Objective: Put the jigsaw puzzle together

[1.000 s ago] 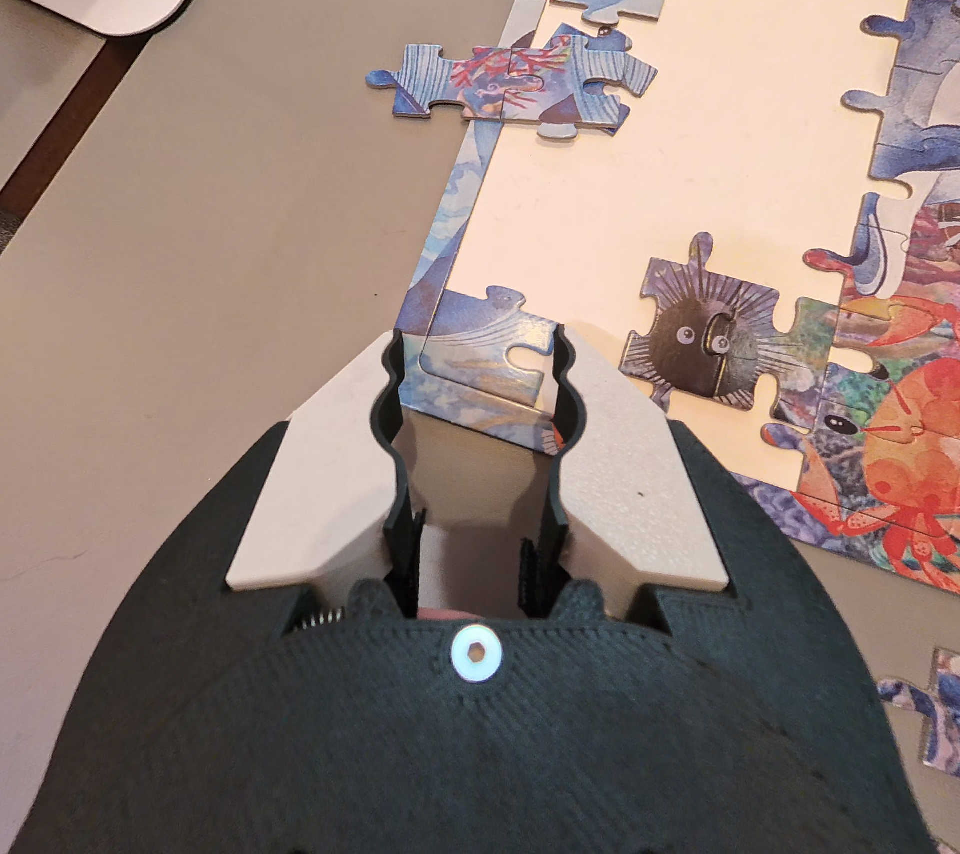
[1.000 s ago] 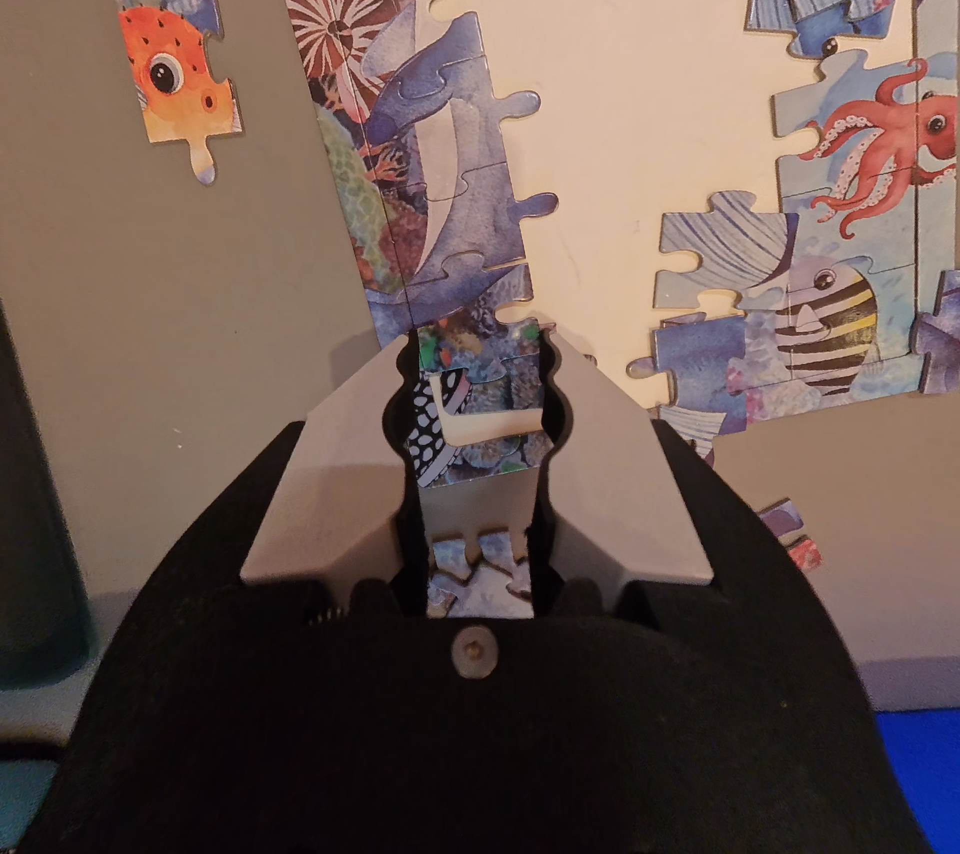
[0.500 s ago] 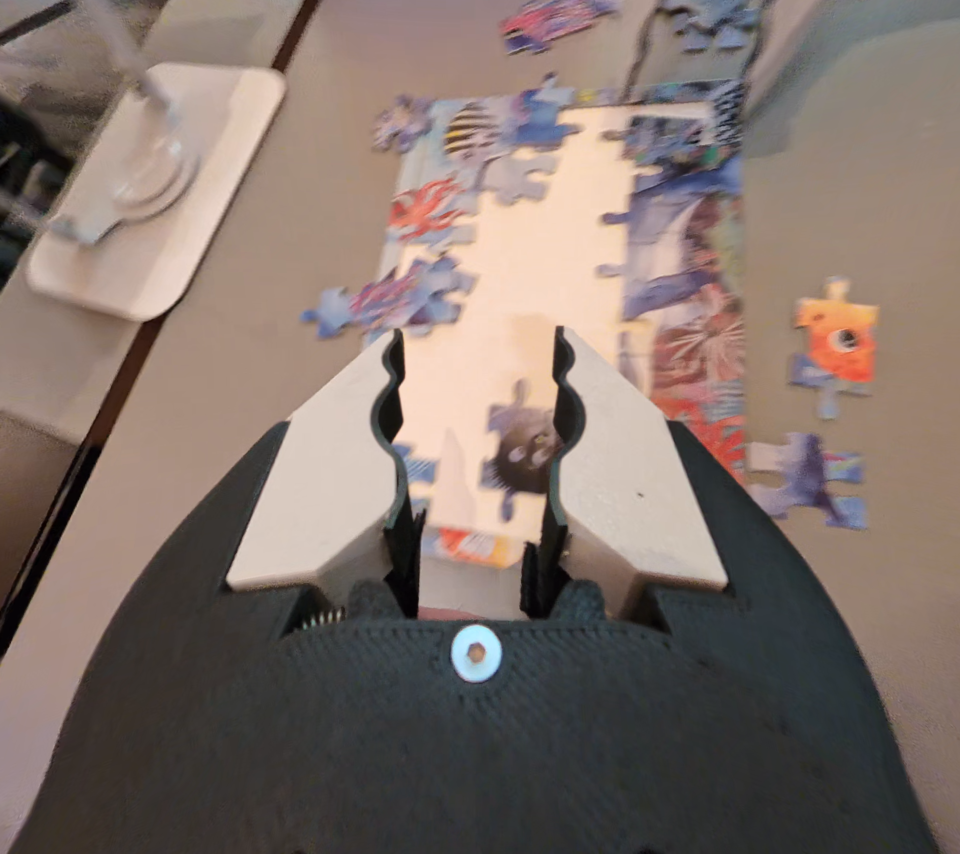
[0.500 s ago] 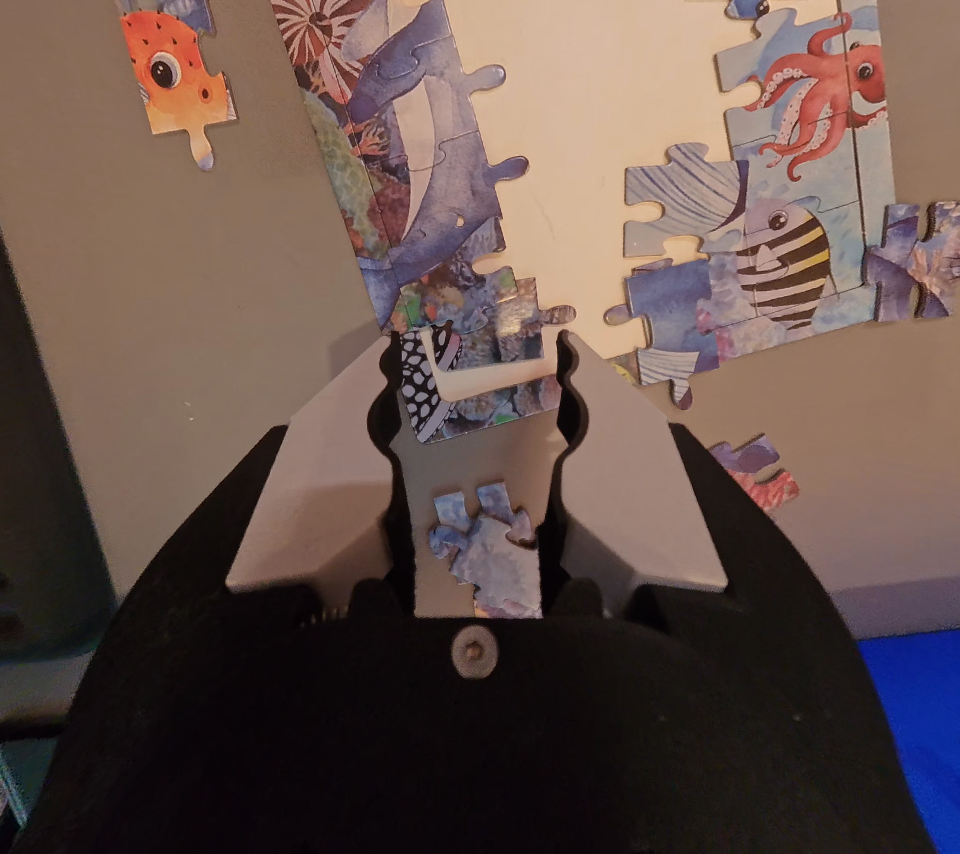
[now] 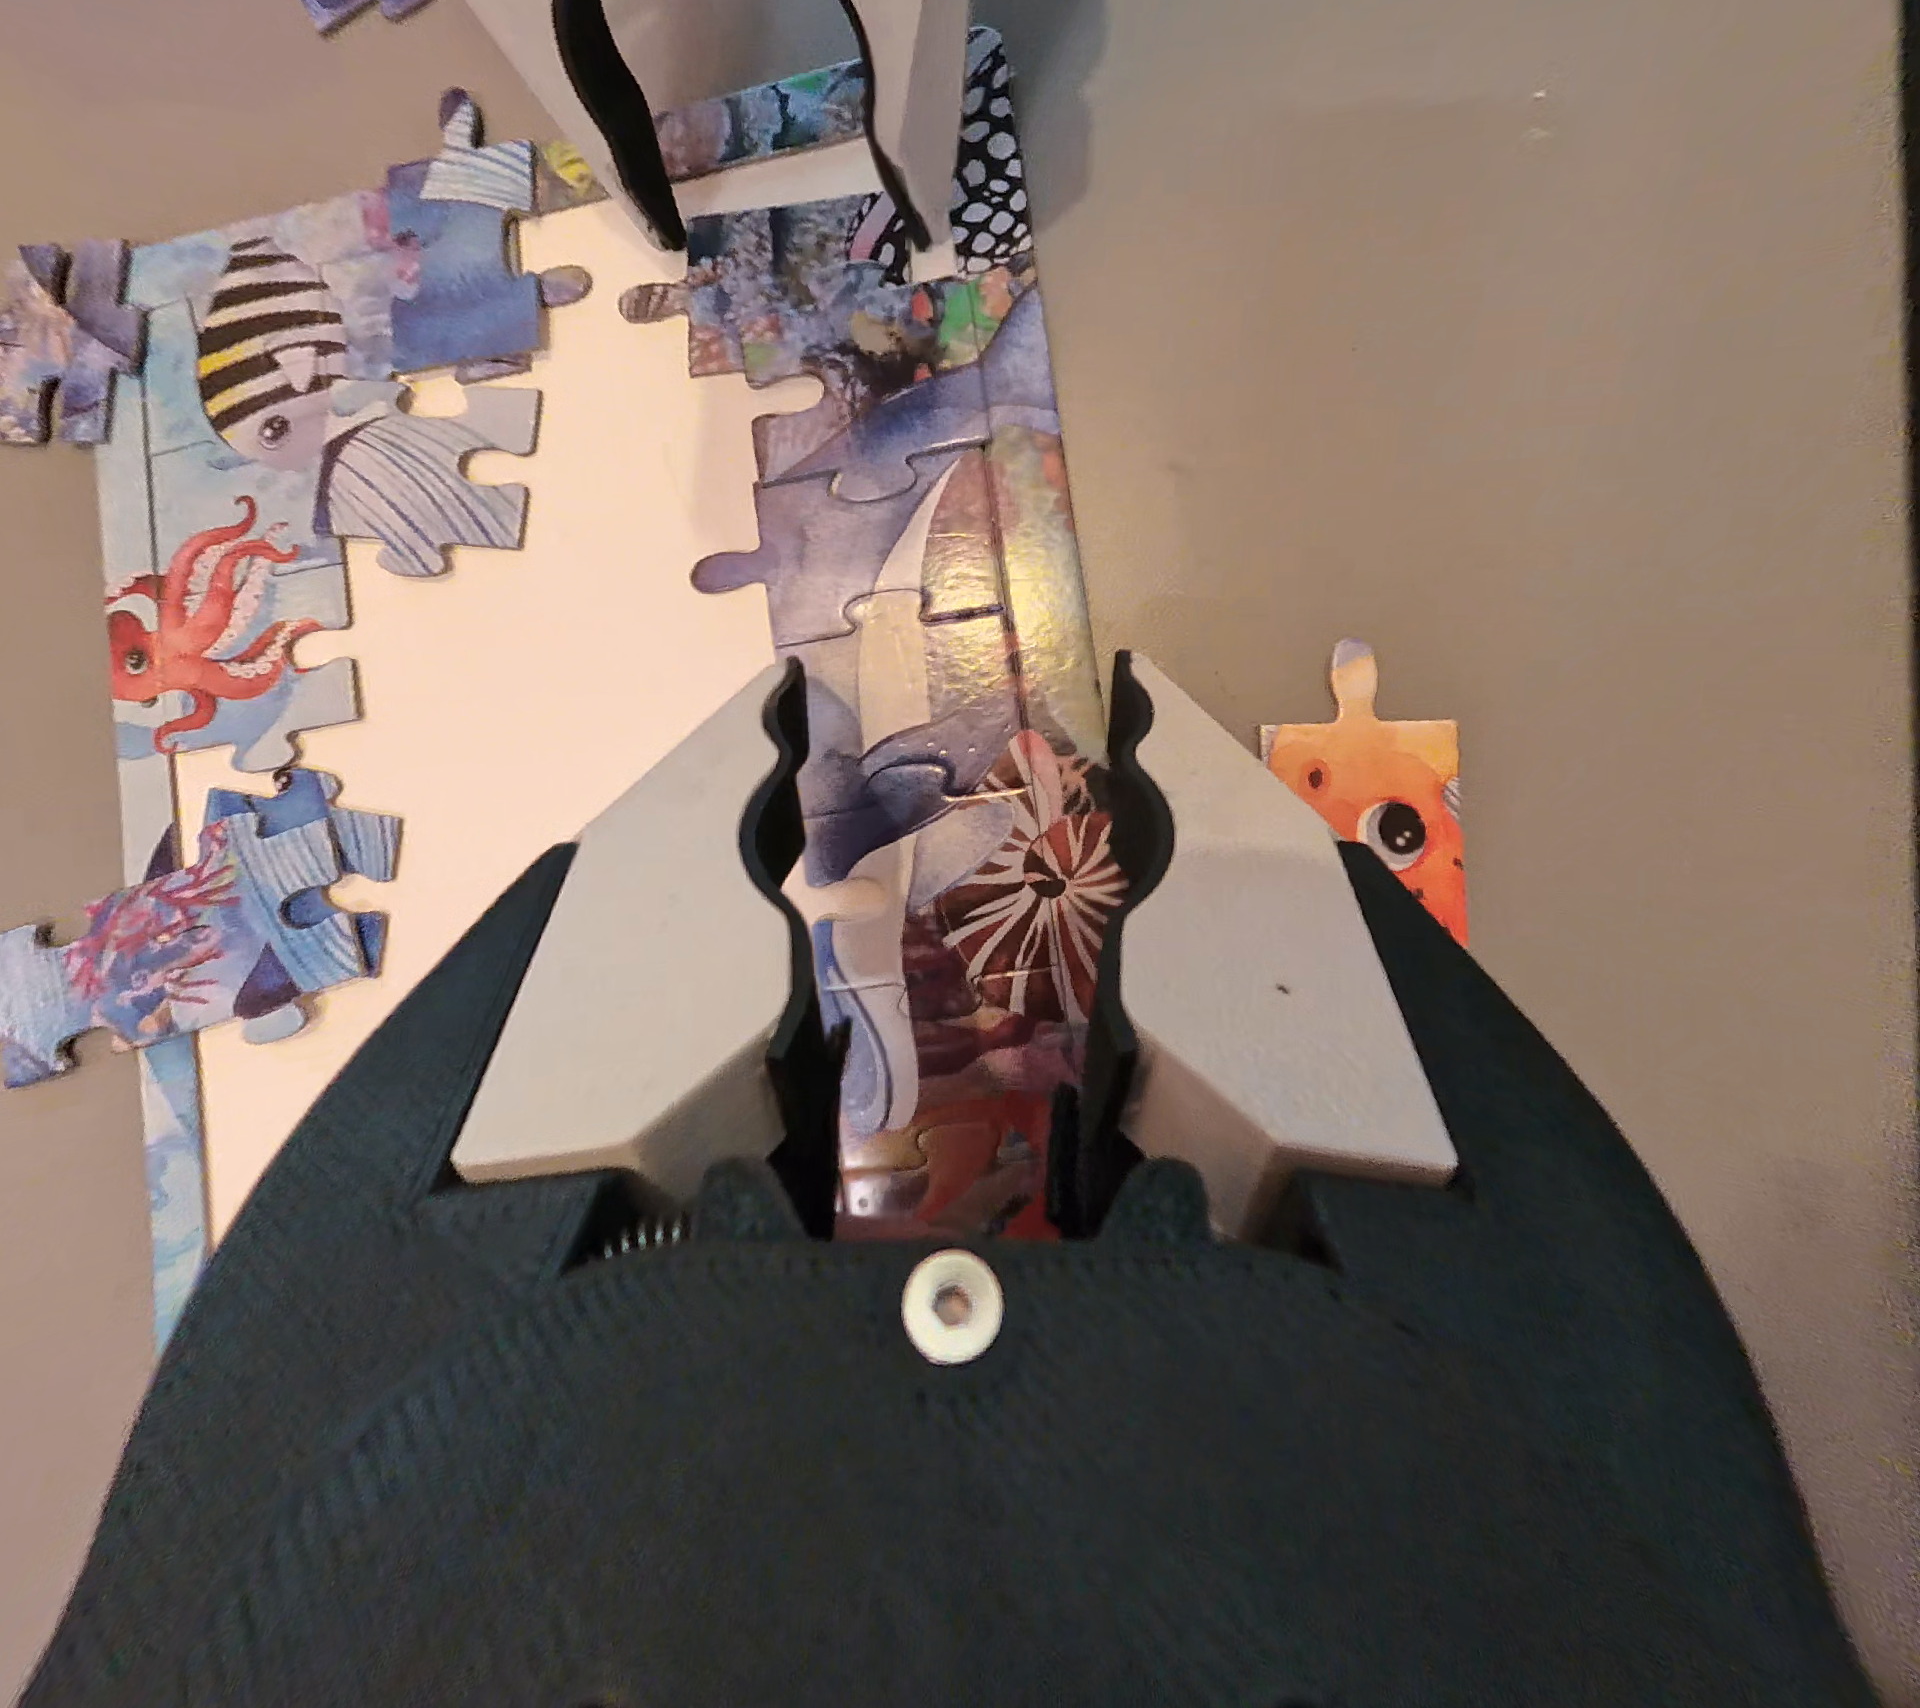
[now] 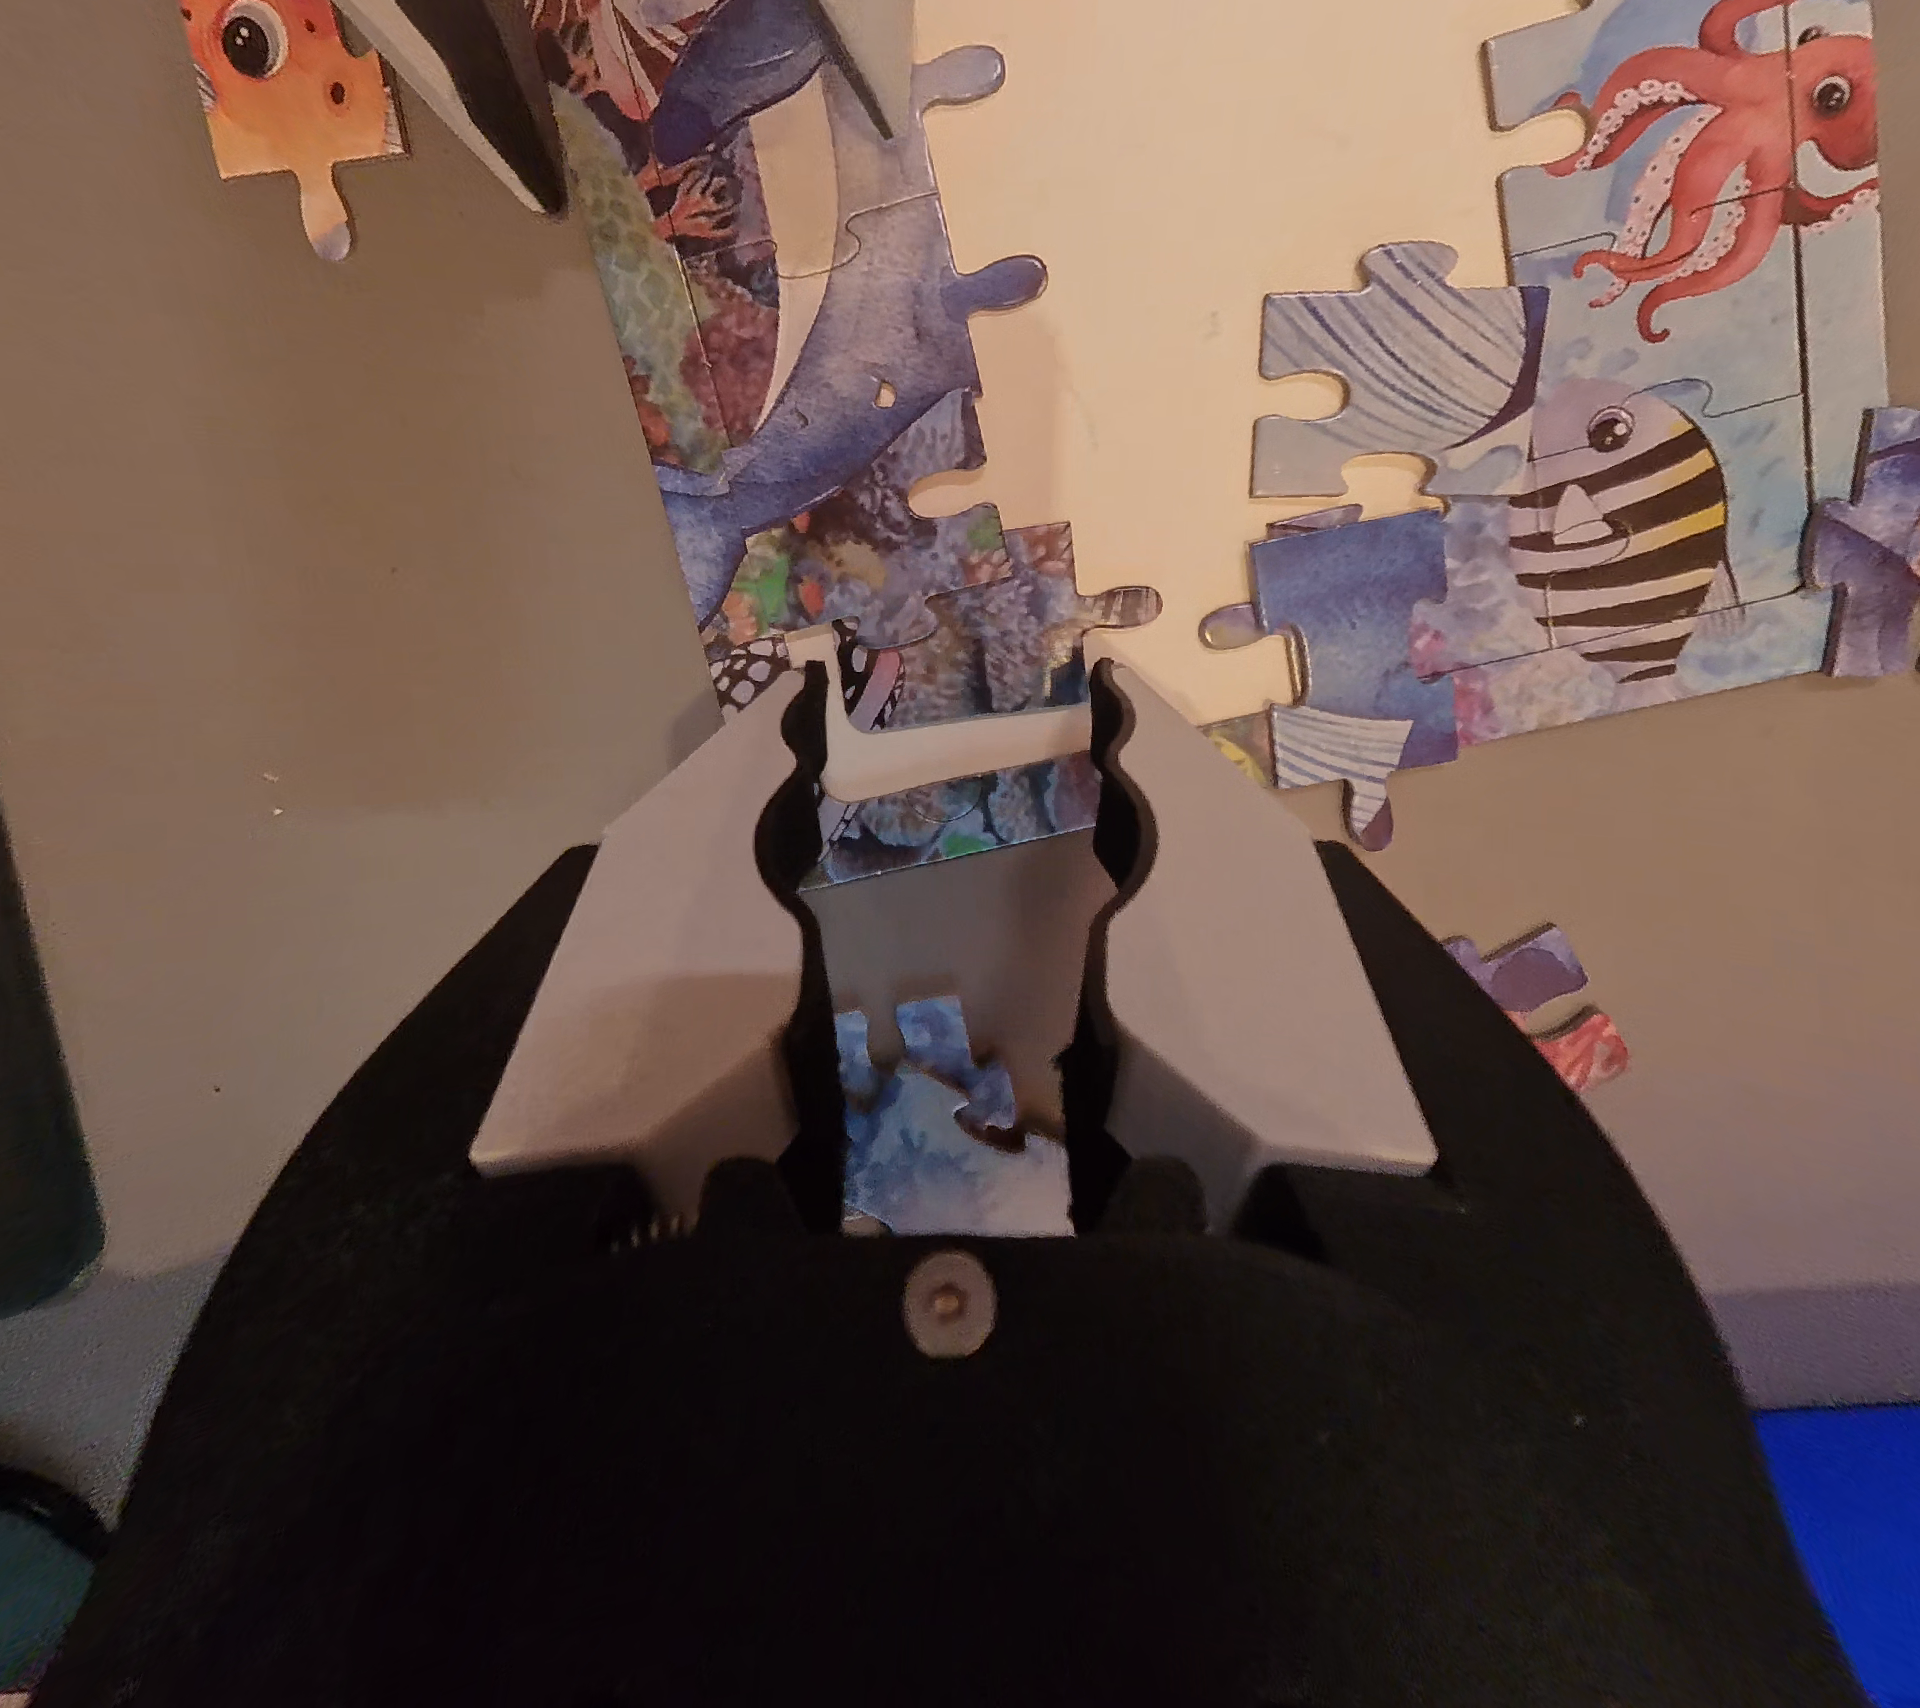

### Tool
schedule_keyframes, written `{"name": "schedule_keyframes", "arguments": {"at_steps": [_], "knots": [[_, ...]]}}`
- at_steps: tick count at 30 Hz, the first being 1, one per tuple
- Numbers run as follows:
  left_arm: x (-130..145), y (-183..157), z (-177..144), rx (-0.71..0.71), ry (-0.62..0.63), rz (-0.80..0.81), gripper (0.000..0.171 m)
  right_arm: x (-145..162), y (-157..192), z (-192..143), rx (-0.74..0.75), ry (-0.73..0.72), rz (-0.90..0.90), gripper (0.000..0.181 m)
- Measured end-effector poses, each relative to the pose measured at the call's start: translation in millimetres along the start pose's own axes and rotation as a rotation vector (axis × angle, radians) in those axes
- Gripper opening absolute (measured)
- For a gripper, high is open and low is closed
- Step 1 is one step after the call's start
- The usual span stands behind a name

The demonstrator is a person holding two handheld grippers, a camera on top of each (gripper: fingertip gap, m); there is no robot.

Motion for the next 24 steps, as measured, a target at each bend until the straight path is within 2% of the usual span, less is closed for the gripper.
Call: {"name": "schedule_keyframes", "arguments": {"at_steps": [11,24], "knots": [[3.7,-0.5,0.7,0.043,-0.026,-0.055,0.051,-1.8,-0.1,1.5,-0.013,0.015,-0.049,0.044],[3.9,-1.4,1.8,0.050,-0.030,-0.063,0.050,-8.9,-6.3,-5.9,-0.020,0.209,-0.141,0.044]]}}
Point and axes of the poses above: each gripper's, where its closed fingertips meet, z out along the fingers, x out of its underside, y = z × x across the jaws, the point moved 7 cm from there along -z, back along the fingers, and after that the axes turned 10 degrees about -y, right-handed, at the moved point
